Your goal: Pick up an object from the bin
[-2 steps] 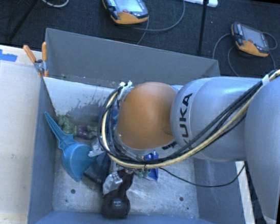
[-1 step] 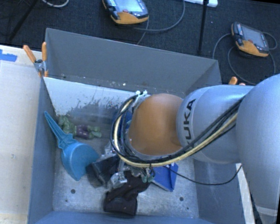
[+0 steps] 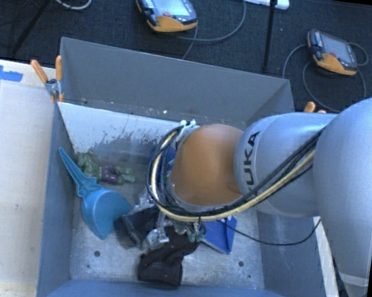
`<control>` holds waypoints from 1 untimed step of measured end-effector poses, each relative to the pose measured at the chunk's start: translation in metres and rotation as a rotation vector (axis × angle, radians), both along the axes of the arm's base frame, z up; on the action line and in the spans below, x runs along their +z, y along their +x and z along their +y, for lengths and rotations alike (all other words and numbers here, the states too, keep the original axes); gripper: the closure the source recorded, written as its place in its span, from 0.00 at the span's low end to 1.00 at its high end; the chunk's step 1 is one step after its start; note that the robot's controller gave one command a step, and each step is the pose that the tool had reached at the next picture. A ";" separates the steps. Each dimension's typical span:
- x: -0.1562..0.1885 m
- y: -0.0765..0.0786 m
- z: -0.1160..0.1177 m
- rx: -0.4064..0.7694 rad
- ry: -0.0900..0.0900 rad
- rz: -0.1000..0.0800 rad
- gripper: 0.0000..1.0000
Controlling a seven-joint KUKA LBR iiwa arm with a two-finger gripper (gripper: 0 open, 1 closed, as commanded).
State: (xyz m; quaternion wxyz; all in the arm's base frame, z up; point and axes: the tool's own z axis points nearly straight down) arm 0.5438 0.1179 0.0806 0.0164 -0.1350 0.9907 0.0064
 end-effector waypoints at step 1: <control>0.170 -0.001 -0.003 -0.019 -0.017 0.031 1.00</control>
Offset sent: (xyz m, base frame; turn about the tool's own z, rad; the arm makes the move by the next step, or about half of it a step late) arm 0.0000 0.0000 0.0000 0.0000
